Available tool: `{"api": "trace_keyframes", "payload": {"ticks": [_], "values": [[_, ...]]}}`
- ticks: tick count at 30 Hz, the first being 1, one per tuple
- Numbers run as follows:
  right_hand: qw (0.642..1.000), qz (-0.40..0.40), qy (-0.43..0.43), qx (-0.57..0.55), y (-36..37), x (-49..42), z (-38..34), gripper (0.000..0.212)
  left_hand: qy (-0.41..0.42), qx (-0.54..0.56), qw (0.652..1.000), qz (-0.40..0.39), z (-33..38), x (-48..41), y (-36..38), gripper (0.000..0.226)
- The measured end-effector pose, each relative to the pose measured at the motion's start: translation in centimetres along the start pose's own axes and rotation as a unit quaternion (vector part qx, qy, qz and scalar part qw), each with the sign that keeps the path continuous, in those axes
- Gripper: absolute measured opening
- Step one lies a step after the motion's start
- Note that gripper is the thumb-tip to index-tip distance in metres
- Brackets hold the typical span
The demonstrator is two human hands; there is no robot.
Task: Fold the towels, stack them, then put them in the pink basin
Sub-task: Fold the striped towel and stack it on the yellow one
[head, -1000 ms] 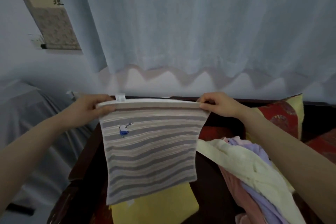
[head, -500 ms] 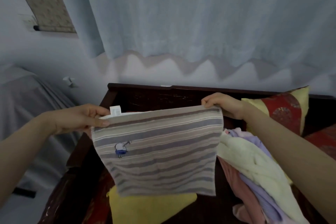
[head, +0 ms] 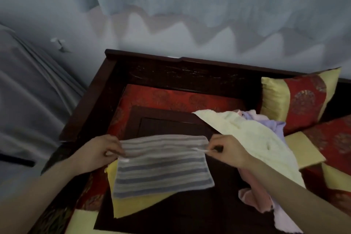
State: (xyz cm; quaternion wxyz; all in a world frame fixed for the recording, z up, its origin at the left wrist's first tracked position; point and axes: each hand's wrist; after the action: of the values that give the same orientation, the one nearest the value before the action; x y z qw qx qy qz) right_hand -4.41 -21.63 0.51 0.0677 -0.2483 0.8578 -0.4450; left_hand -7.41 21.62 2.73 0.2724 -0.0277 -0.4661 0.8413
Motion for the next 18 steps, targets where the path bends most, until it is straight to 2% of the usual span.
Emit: {"api": "trace_keyframes", "payload": {"ticks": [5,8,11,14,16,18], "values": [[0.989,-0.038,-0.061,0.128,4.2,4.3,1.5,0.005,0.098,-0.198,0.975,-0.002,0.2,4.4,7.1,0.024],[0.977,-0.044,-0.095,0.184,6.7,5.1,2.4,0.003,0.106,-0.241,0.964,-0.029,-0.4,5.0,10.1,0.045],[0.976,-0.039,-0.107,0.188,8.2,5.2,2.9,0.005,0.103,-0.262,0.959,-0.025,-0.7,4.5,10.8,0.053],[0.970,-0.082,-0.121,0.195,8.7,5.6,2.9,0.011,0.102,-0.252,0.962,-0.040,-0.8,4.2,10.9,0.047],[0.975,-0.092,-0.100,0.176,8.7,5.9,2.9,0.023,0.091,-0.239,0.964,-0.072,-1.2,4.5,10.5,0.030],[0.998,-0.037,0.002,0.044,8.6,5.9,2.8,0.035,0.026,-0.084,0.993,-0.082,-1.5,4.3,10.0,0.004]]}}
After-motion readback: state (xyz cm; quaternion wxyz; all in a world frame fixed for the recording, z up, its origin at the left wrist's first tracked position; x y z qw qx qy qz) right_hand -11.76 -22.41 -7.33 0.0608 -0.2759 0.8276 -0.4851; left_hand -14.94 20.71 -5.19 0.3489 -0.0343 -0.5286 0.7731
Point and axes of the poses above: each hand's wrist, its own x-axis away from the middle knuckle, its own y-axis out of the palm, z = x × y, and after that the axes turned 1 degree about -z, right-handed
